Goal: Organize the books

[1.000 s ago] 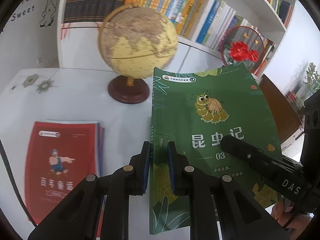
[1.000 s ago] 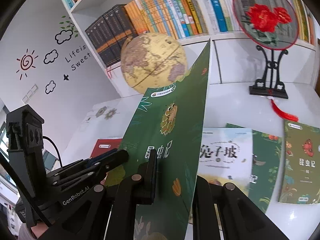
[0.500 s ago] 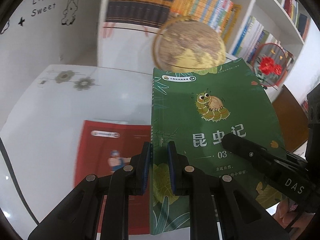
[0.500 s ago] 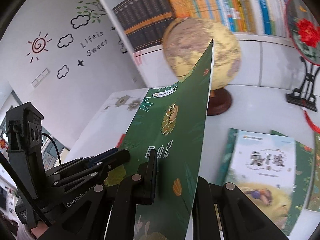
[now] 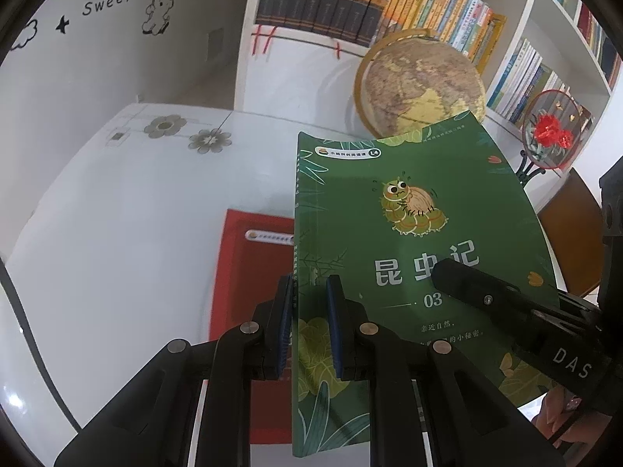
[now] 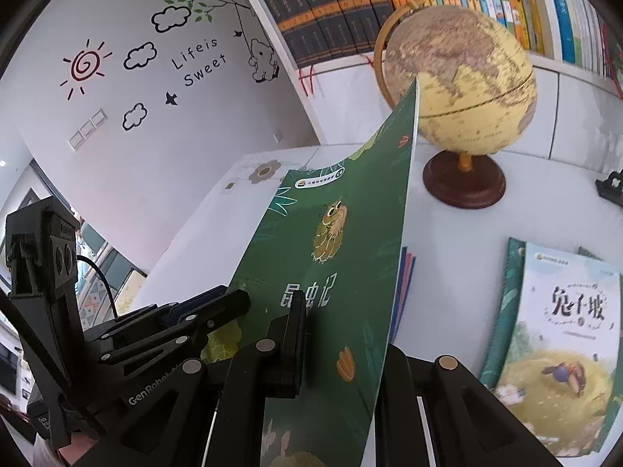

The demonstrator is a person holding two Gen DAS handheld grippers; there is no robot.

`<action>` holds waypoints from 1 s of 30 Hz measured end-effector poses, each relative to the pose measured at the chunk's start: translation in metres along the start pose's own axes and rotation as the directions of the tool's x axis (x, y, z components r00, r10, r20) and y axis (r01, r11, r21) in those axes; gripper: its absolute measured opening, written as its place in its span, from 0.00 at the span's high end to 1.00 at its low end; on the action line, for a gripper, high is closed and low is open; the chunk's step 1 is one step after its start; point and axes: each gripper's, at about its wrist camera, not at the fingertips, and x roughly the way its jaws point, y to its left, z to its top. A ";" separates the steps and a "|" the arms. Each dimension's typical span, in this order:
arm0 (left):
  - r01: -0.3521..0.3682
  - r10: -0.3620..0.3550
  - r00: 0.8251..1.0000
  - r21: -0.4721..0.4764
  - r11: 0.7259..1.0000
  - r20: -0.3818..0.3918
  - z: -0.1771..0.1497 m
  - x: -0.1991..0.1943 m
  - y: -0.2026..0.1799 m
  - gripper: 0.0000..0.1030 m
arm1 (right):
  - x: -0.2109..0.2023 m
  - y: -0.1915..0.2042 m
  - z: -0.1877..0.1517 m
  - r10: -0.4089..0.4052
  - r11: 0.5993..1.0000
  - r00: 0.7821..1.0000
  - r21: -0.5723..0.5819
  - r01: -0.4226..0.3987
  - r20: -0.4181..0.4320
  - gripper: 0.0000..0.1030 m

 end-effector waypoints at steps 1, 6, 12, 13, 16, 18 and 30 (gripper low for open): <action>-0.001 0.001 1.000 -0.002 1.000 -0.004 -0.001 0.001 0.002 0.87 | 0.003 0.001 -0.001 0.001 1.000 1.000 0.003 -0.001 -0.005 0.87; -0.003 0.003 1.000 -0.012 1.000 -0.018 -0.005 0.003 0.013 0.87 | 0.013 0.006 -0.007 0.013 1.000 1.000 0.028 -0.012 -0.024 0.87; -0.011 0.011 0.999 -0.019 1.000 -0.040 -0.014 0.009 0.026 0.87 | 0.027 0.010 -0.012 0.025 0.999 0.999 0.046 -0.023 -0.047 0.87; -0.015 0.014 0.999 -0.020 1.000 -0.045 -0.016 0.010 0.028 0.87 | 0.029 0.010 -0.014 0.029 0.998 0.998 0.052 -0.026 -0.051 0.87; -0.027 0.025 0.998 -0.022 0.999 -0.059 -0.020 0.013 0.034 0.87 | 0.036 0.013 -0.019 0.034 0.998 0.998 0.060 -0.030 -0.062 0.87; -0.034 0.032 0.997 -0.034 0.999 -0.072 -0.022 0.017 0.039 0.87 | 0.042 0.014 -0.022 0.040 0.997 0.997 0.070 -0.035 -0.068 0.87; -0.070 0.069 0.991 -0.012 0.997 -0.117 -0.032 0.032 0.048 0.87 | 0.078 0.005 -0.042 0.056 0.992 0.992 0.119 -0.042 -0.113 0.83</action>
